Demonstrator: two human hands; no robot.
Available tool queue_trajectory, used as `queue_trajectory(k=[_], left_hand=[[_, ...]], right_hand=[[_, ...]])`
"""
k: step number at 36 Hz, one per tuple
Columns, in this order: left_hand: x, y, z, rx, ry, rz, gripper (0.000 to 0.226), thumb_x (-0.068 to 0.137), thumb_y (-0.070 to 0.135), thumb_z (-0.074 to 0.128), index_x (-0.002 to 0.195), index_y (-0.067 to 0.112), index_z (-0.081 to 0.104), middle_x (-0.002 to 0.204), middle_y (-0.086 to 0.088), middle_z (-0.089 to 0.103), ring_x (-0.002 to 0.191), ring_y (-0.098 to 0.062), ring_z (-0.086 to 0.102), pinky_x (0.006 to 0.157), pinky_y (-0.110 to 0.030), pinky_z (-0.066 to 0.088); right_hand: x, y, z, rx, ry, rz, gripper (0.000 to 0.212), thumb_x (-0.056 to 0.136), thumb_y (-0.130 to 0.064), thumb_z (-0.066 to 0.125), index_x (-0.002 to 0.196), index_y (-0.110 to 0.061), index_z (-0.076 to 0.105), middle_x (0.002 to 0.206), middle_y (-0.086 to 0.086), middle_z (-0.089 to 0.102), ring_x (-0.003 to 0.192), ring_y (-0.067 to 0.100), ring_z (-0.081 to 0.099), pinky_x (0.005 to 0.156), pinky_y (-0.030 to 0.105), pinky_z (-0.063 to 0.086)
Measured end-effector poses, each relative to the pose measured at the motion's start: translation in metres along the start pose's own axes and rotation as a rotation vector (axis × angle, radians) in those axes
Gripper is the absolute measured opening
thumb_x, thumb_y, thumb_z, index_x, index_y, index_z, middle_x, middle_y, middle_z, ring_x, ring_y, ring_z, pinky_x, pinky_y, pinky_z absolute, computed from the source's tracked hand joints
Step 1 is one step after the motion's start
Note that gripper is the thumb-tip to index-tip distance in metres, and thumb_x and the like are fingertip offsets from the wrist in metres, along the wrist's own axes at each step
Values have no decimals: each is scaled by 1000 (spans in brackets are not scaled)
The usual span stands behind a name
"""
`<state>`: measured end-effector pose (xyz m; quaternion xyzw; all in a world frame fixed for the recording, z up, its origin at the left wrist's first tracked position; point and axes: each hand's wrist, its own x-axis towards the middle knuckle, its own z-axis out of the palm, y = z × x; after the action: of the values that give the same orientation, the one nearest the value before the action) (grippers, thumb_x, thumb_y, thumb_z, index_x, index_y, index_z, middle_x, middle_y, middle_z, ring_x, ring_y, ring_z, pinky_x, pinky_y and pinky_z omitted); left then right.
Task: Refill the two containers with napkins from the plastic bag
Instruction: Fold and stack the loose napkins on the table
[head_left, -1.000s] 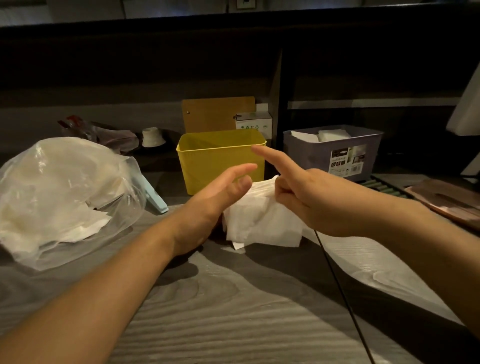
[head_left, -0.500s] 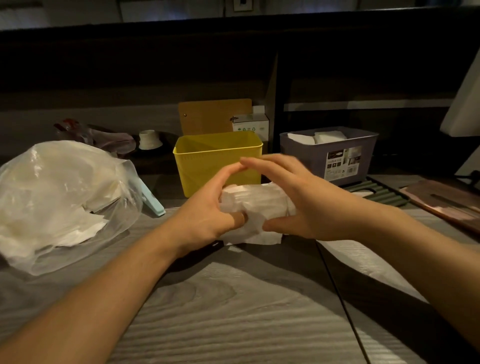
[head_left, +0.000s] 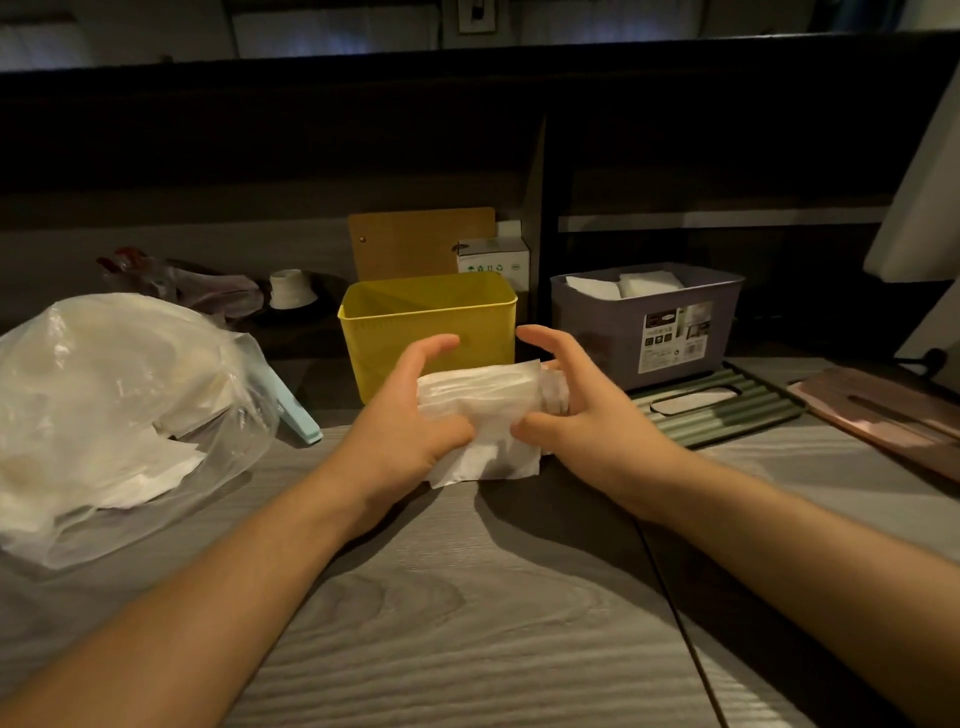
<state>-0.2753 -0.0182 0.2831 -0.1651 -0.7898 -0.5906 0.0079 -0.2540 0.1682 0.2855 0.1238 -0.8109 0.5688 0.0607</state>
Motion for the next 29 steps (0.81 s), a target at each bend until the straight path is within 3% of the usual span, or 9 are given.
queue_trajectory(k=[2,5,9,13,16,20,24,29], left_hand=[[0,1,4,-39,25,6,84,84,-7,64,146,43,35,124,8,53,106,-12,59,68,-17,55],[-2,2,10,-78,24,9,91,84,-9,63,149,44,28,124,5,52,106,-16,61,72,-20,57],[-2,4,9,-5,-19,21,99,83,-13,63,150,48,23,126,-2,54,103,-21,66,83,-38,62],[-1,4,3,41,28,60,90,86,-8,65,149,46,29,122,-3,57,93,-18,66,65,-23,56],[0,3,-1,10,60,106,94,86,-7,68,150,49,26,124,1,56,103,-18,67,75,-25,59],[0,2,1,74,-37,51,112,82,-7,72,150,56,9,127,3,51,107,-20,63,80,-30,59],[-1,3,2,78,-41,39,109,83,-7,71,149,56,11,127,2,50,106,-20,63,80,-31,59],[2,1,1,81,-15,39,100,87,-5,67,147,56,17,127,-1,49,108,-26,61,73,-28,56]], right_hand=[[0,0,6,29,-11,2,83,88,1,62,147,-49,31,126,-19,51,107,20,64,92,37,58],[1,1,11,22,-20,-15,80,89,0,60,147,-48,31,150,-12,38,127,17,51,104,40,50],[3,6,9,-13,-20,-14,60,94,-2,55,139,-41,47,142,-6,46,123,17,53,99,40,53],[5,7,8,-15,33,-28,52,94,-2,54,132,-37,56,135,-7,54,121,14,56,100,43,53],[3,3,5,-22,68,-78,58,93,-2,54,137,-41,49,137,-10,49,113,8,57,96,35,55],[0,1,1,-87,-14,-65,79,87,-4,60,146,-47,29,138,-6,41,108,13,57,85,30,59],[0,-1,3,-167,-84,-29,86,91,-4,61,153,-44,16,151,-5,35,122,15,52,96,29,55],[2,-3,1,-166,-108,-13,86,93,-5,58,153,-45,12,136,-8,41,95,7,59,71,13,54]])
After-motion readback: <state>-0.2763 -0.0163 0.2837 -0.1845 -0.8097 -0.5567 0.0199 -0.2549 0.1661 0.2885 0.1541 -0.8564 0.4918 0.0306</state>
